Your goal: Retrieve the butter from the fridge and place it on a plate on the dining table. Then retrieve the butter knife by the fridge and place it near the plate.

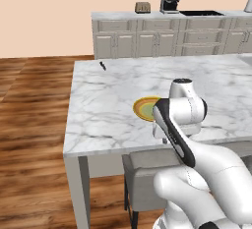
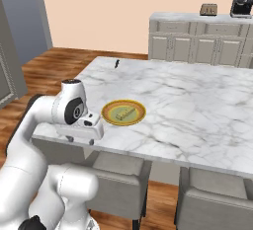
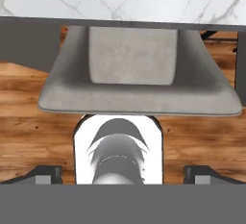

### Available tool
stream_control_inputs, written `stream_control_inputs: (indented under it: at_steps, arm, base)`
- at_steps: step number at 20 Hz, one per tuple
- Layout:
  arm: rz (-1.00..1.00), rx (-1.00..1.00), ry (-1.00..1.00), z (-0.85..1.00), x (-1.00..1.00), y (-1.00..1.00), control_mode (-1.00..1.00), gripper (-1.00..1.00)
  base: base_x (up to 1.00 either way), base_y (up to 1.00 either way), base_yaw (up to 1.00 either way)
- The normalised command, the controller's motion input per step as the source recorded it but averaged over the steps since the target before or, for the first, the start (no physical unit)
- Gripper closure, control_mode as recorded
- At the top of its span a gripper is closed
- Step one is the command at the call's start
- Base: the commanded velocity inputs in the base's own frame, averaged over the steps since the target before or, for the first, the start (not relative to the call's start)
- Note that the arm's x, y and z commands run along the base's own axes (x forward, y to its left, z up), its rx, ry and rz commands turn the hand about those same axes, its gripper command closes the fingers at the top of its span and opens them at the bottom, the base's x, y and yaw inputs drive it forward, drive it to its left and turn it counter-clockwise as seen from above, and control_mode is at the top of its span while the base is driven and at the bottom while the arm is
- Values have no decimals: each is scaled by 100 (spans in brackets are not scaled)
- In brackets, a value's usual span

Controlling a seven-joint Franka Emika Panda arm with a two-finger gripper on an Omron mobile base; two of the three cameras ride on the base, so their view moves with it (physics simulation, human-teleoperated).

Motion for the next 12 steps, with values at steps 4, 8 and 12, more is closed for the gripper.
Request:
stream_control_inputs:
  at_steps: [4,8,12]
  arm:
    - [0,0,0,0,-3,2,-100,-100]
    - [0,0,0,0,-6,3,100,-100]
    - [0,0,0,0,0,0,100,-100]
  base:
    - [0,0,0]
    - [-31,18,0]
    - [-61,45,1]
